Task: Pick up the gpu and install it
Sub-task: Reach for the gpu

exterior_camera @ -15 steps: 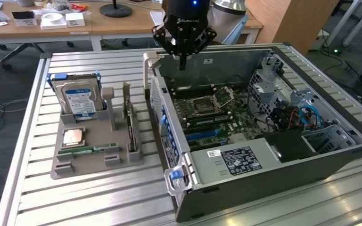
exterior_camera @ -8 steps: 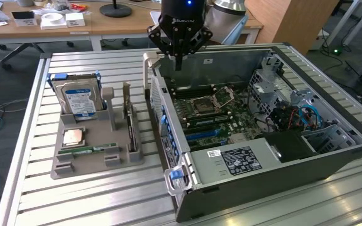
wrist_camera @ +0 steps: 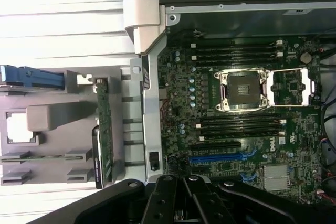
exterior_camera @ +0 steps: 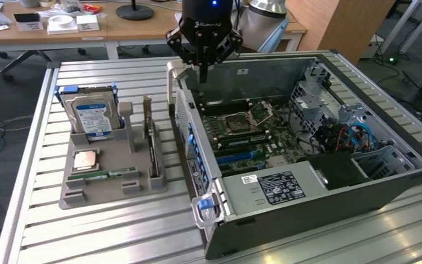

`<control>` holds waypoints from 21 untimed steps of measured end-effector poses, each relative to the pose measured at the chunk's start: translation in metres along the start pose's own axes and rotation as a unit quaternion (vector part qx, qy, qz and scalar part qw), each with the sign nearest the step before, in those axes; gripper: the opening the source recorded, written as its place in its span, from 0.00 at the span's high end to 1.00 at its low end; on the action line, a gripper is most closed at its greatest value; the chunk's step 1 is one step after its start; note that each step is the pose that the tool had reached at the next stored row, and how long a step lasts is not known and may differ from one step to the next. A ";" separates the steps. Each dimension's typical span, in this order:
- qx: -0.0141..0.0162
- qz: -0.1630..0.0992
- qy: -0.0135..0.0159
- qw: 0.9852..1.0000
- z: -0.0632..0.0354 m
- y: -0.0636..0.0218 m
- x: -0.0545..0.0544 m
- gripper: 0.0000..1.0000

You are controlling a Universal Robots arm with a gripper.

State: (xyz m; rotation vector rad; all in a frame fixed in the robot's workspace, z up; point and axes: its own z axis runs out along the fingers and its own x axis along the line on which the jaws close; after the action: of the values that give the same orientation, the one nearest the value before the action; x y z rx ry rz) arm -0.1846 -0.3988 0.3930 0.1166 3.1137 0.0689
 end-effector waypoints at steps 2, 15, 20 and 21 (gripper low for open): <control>0.000 0.000 0.000 1.000 -0.0001 -0.0002 0.002 0.89; 0.000 0.000 0.000 1.000 -0.0003 -0.0009 0.013 0.89; 0.000 0.000 0.000 1.000 -0.0004 -0.0010 0.014 0.89; 0.000 0.000 0.000 1.000 -0.0005 -0.0012 0.015 0.89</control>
State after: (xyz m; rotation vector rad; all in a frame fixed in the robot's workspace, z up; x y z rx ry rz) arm -0.1999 -0.3989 0.3931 0.1169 3.1138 0.0687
